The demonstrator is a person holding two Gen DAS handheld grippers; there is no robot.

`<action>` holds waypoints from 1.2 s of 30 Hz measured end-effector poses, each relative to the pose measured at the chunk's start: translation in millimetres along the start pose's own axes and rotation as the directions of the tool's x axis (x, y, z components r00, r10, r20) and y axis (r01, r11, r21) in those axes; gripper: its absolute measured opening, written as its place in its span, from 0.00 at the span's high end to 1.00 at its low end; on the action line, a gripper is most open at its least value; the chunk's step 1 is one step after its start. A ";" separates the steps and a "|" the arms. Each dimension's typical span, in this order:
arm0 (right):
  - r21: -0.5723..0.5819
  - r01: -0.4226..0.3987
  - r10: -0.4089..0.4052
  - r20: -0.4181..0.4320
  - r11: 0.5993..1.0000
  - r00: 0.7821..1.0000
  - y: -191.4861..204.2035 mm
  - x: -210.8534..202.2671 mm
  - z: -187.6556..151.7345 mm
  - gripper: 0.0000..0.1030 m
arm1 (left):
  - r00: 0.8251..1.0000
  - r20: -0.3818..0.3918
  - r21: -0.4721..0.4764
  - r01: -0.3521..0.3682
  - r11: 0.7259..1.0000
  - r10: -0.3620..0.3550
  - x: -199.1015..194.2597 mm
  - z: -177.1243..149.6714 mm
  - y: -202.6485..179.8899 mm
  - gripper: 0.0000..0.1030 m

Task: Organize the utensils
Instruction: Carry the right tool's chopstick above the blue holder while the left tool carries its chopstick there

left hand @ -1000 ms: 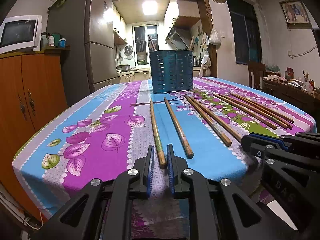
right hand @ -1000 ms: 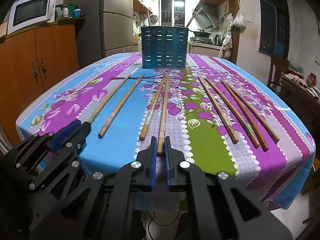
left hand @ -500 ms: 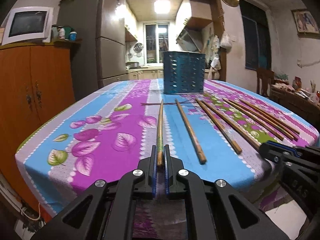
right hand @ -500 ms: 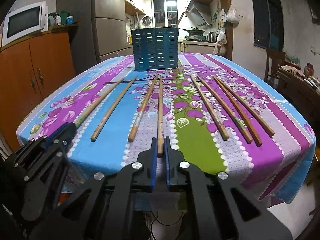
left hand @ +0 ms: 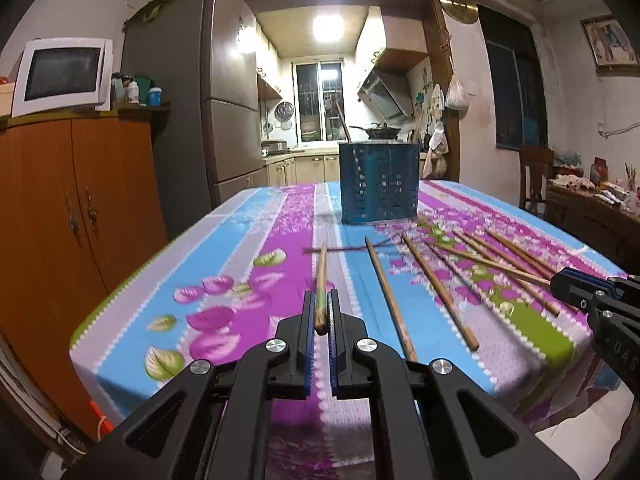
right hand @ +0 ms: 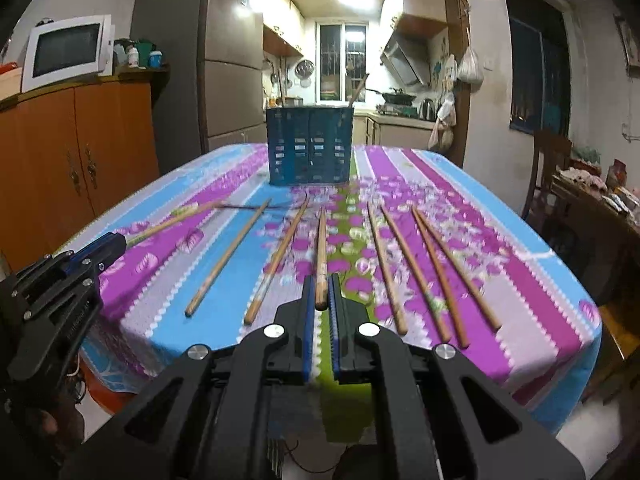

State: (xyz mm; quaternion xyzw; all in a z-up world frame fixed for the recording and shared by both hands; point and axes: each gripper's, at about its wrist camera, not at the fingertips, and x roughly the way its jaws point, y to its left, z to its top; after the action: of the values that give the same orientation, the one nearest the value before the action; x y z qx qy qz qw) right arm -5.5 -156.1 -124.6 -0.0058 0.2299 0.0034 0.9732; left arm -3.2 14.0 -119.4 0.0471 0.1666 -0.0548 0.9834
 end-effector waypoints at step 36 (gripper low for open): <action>-0.013 -0.265 0.264 -0.046 0.964 0.963 -54.9 23.9 210.1 0.95 | 0.978 -0.039 -0.081 0.202 0.976 -0.205 41.6 219.7 52.0 0.93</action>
State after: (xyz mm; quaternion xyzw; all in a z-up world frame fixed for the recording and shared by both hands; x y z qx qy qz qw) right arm 110.4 -208.2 53.1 0.0155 0.2500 0.1355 0.9586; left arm 113.0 37.3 77.2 -0.0066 0.1956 -0.1478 0.9695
